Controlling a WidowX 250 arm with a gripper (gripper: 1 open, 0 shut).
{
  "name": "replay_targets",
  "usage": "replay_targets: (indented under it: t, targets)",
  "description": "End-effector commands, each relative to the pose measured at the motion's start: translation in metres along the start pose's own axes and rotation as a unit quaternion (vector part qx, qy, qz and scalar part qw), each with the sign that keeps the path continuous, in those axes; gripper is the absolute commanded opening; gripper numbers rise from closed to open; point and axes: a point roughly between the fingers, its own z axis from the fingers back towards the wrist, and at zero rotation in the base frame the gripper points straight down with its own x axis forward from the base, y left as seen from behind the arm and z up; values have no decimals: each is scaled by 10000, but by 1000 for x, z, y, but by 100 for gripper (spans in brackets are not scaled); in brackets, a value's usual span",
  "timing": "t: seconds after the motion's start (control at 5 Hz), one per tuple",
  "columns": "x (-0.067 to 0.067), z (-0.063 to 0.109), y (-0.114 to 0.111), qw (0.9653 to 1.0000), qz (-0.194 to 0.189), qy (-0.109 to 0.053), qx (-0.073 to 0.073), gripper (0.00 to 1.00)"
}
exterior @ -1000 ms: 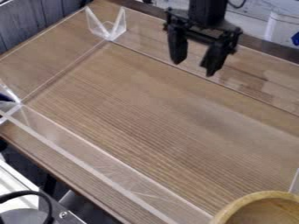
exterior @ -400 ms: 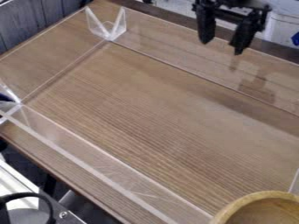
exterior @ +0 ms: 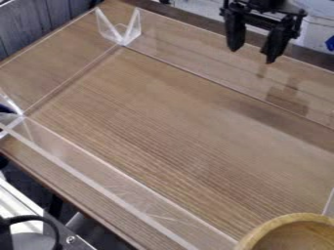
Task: Remove the green block from inside the brown bowl and put it on the table
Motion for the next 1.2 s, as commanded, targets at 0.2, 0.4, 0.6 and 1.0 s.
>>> replay_targets:
  t: [0.2, 0.4, 0.6, 1.0]
  targets:
    - [19, 12, -1, 9993, -1, -384, -13, 100]
    - [20, 4, -1, 9994, 30, -341, -7, 100]
    - [19, -3, 0, 9995, 57, -310, 5, 100]
    - [17, -17, 1, 9997, 106, -220, 16, 100]
